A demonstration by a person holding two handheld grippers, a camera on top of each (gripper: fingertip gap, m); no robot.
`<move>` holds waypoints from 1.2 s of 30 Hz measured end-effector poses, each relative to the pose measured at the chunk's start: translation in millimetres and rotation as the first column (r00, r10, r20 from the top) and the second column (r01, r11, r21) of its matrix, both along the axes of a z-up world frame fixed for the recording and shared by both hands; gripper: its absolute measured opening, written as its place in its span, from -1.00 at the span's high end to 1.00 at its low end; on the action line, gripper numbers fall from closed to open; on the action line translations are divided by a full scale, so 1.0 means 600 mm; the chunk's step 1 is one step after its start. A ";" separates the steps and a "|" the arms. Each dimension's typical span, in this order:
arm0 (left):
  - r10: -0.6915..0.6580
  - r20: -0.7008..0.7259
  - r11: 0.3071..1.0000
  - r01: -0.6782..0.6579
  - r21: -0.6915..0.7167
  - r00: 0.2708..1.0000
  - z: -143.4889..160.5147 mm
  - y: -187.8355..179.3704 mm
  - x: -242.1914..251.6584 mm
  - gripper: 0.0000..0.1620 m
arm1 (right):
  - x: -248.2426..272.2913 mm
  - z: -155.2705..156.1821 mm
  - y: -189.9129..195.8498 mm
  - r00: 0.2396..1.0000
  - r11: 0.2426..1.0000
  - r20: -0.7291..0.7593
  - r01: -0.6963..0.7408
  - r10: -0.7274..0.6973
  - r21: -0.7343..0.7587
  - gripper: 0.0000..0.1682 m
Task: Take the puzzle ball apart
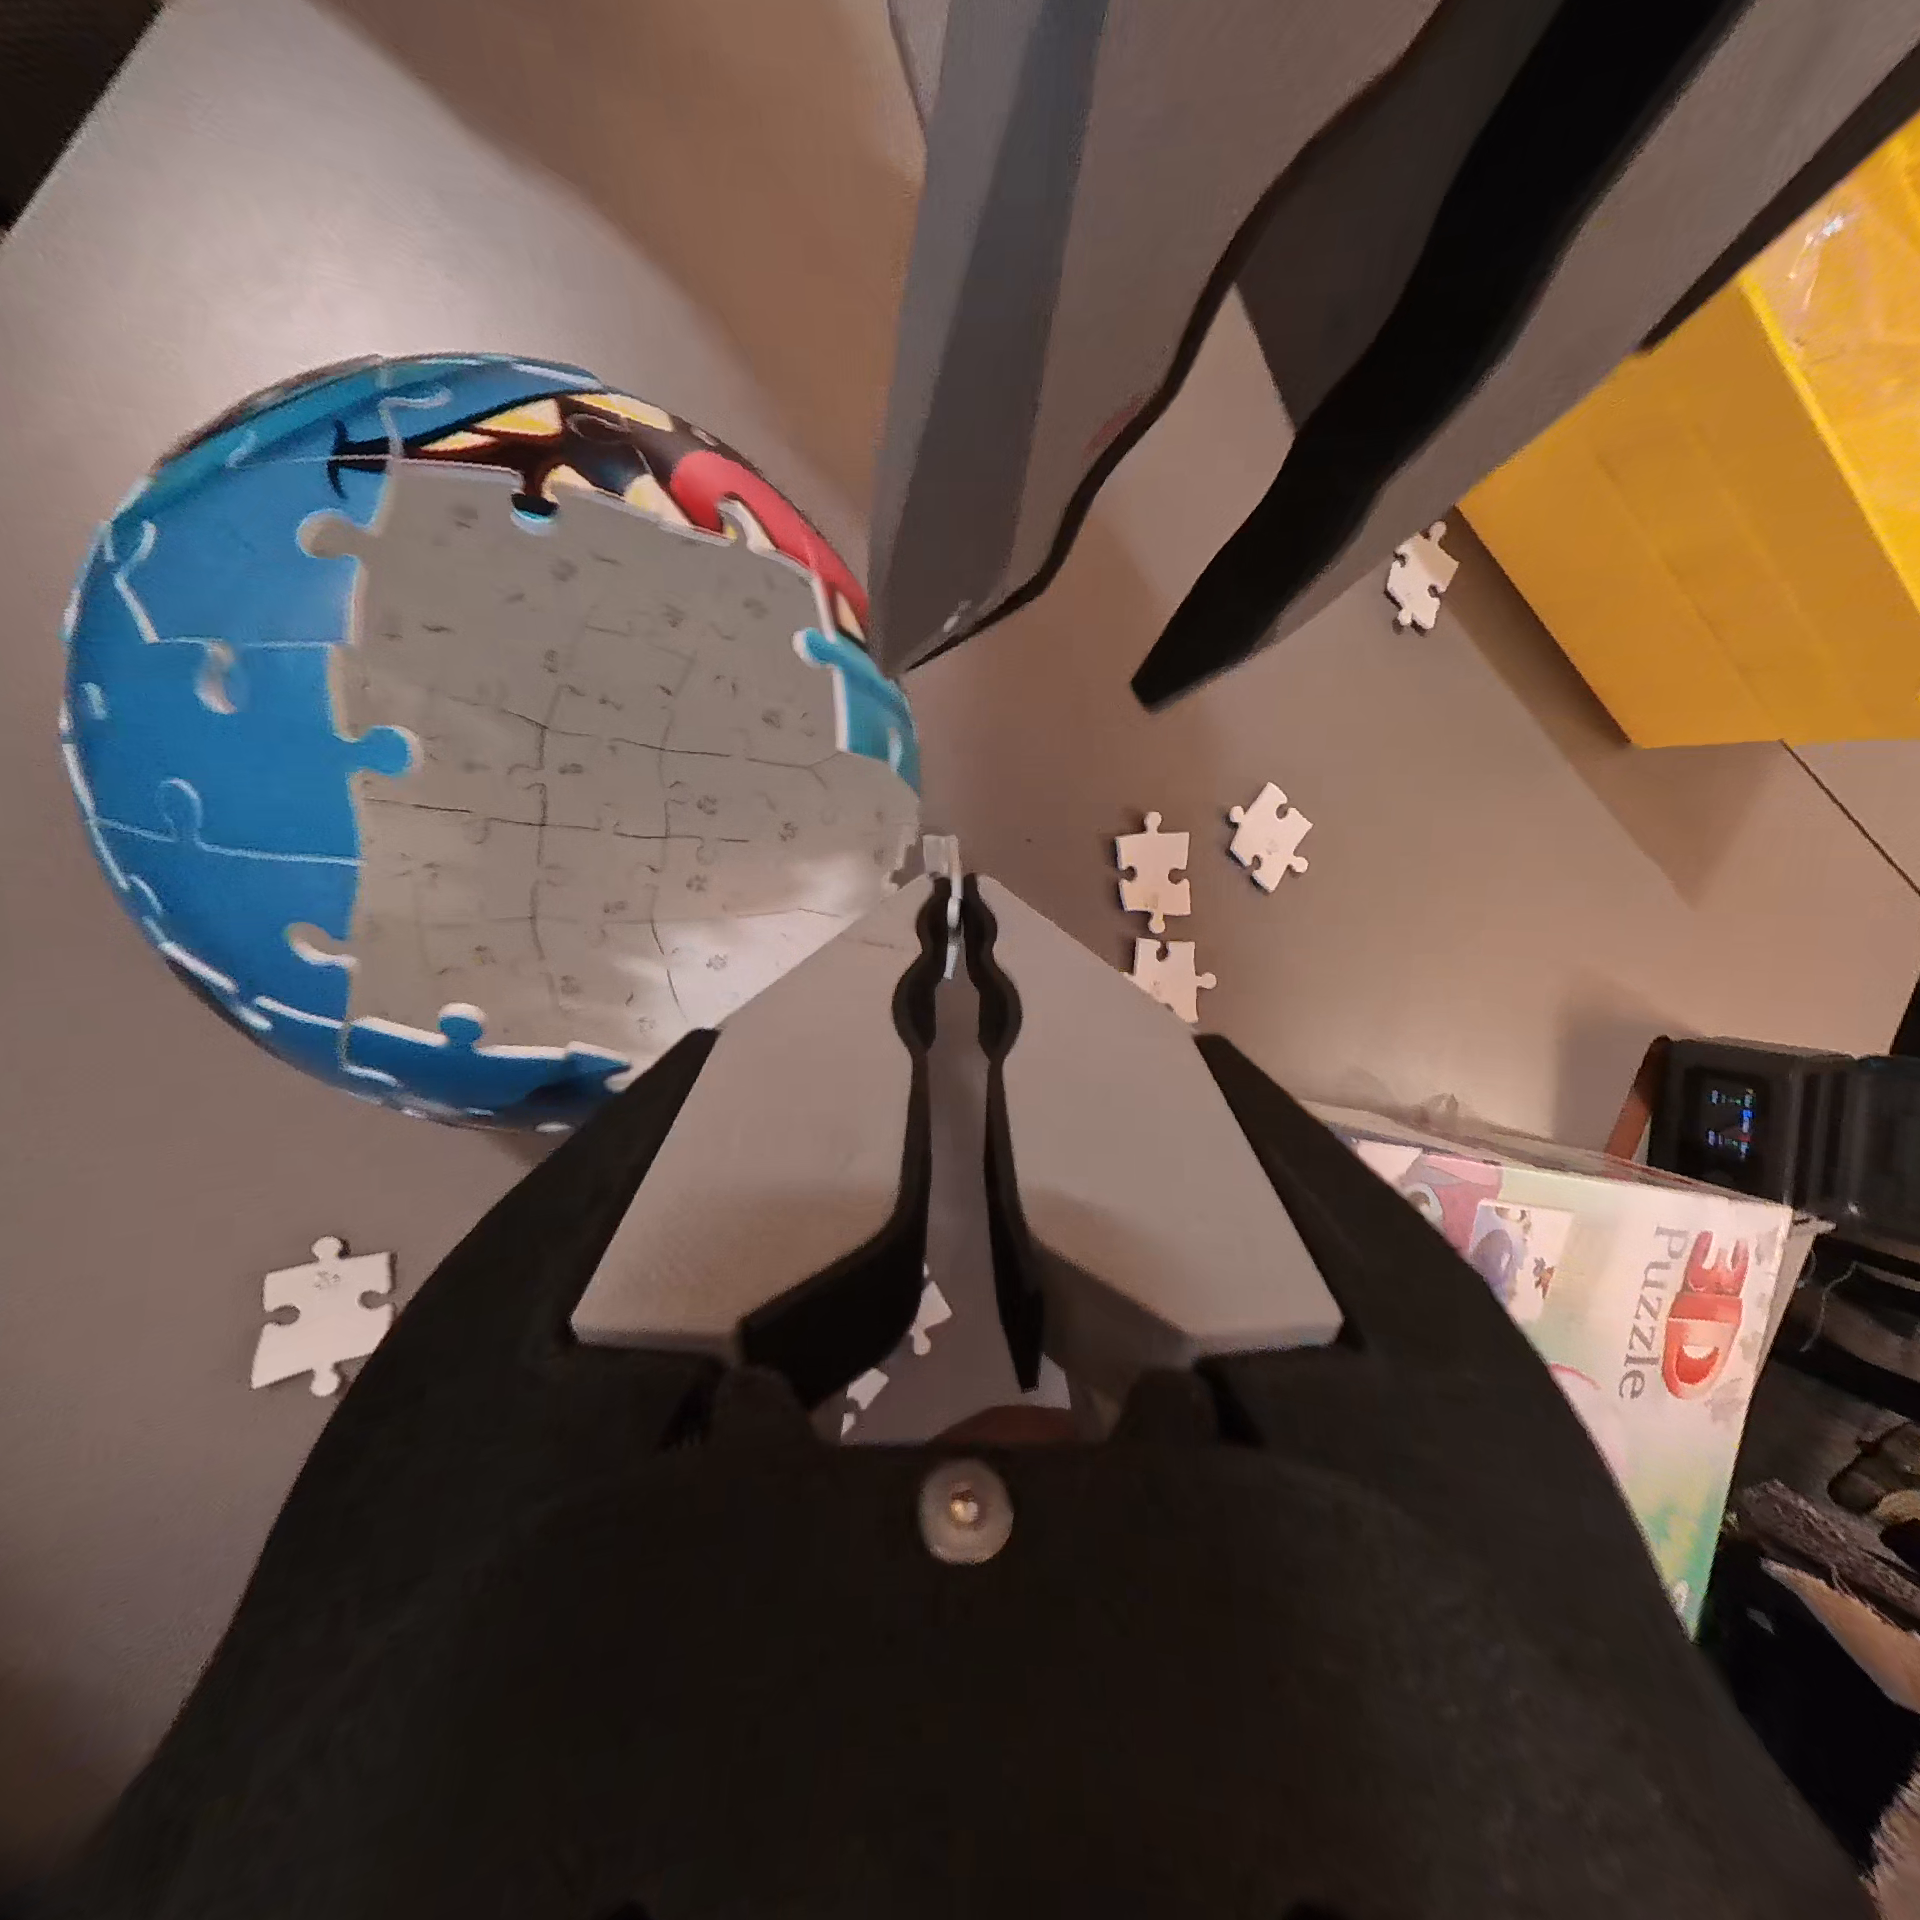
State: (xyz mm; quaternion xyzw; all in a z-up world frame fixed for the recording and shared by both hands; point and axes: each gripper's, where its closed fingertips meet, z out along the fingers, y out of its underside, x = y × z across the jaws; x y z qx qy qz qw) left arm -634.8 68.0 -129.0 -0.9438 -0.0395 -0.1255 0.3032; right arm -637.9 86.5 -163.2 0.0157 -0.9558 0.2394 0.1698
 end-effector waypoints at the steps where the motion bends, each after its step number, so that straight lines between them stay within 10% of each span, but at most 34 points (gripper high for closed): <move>1: 0.017 0.006 1.000 -0.017 0.016 1.000 0.004 -0.002 -0.007 0.48 | -0.003 0.000 0.002 1.000 1.000 -0.001 0.008 -0.008 0.002 1.00; 17: 0.045 -0.016 0.996 -0.044 0.083 0.999 0.016 -0.023 -0.012 0.44 | -0.006 0.006 0.011 0.995 0.997 0.072 0.062 -0.066 0.051 1.00; 28: -0.018 -0.053 0.993 0.024 0.113 0.998 -0.060 -0.051 0.051 -0.40 | 0.000 0.005 0.012 0.996 0.998 0.068 0.053 -0.055 0.018 1.00; 36: 0.026 -0.074 0.993 -0.017 0.117 0.997 -0.058 -0.077 0.066 -0.29 | -0.004 0.008 0.070 0.979 0.983 0.089 0.185 -0.184 -0.011 1.00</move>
